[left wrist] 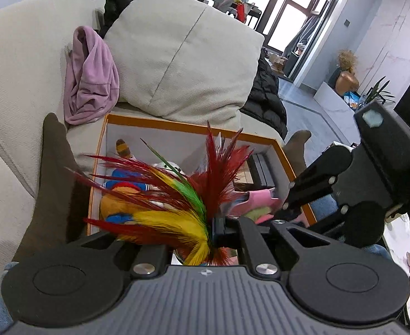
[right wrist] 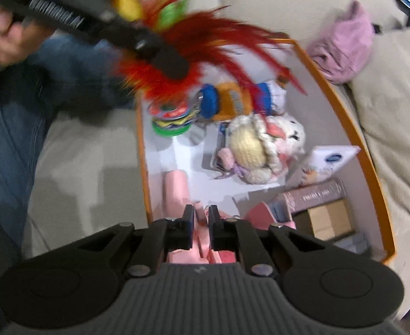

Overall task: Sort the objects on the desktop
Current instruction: 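Lower the feather toy and selfie stick into the box and open both tools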

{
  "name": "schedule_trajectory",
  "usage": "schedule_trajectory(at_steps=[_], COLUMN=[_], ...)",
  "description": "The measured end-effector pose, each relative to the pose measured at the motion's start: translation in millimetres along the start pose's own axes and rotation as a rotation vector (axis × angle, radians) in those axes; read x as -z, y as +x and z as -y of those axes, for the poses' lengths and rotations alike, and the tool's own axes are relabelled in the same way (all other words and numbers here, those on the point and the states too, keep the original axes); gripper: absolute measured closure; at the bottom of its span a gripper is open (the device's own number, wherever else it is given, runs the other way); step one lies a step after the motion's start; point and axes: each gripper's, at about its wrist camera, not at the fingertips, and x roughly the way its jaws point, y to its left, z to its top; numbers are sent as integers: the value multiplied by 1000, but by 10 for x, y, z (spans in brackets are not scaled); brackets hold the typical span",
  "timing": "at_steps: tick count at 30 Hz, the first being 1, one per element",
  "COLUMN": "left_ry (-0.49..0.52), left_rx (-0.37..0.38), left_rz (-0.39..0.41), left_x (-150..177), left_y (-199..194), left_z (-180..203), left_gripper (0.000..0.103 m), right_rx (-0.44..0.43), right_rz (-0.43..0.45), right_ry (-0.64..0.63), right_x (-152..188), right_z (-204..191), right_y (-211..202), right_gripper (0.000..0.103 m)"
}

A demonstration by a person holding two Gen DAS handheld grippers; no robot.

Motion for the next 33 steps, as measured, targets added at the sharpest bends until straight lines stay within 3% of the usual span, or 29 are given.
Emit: schedule_trajectory(at_steps=[5, 9, 13, 16, 21, 24, 27, 29, 33], left_ry=[0, 7, 38, 76, 123, 182, 155, 128, 114], left_rx=[1, 24, 27, 19, -5, -59, -93, -74, -77], left_rz=[-4, -7, -14, -19, -24, -43, -60, -53, -10], left_x=[5, -1, -29, -59, -100, -77, -46, -35, -24], left_y=[25, 61, 165, 298, 562, 713, 743, 652, 393], left_z=[16, 64, 170, 284, 415, 463, 427, 408, 458], left_gripper=[94, 94, 94, 94, 93, 80, 65, 46, 46], right_rx=[28, 163, 248, 286, 285, 283, 285, 293, 299], right_rz=[44, 19, 107, 152, 185, 211, 242, 270, 344], right_ry=[110, 167, 259, 284, 316, 335, 374, 409, 497], right_x=[58, 81, 199, 268, 380, 462, 574, 651, 762], right_z=[125, 119, 14, -144, -357, -434, -495, -527, -591], right_y=[-174, -154, -246, -269, -341, -375, -402, -429, -480], right_gripper=[89, 88, 87, 81, 81, 81, 80, 79, 75])
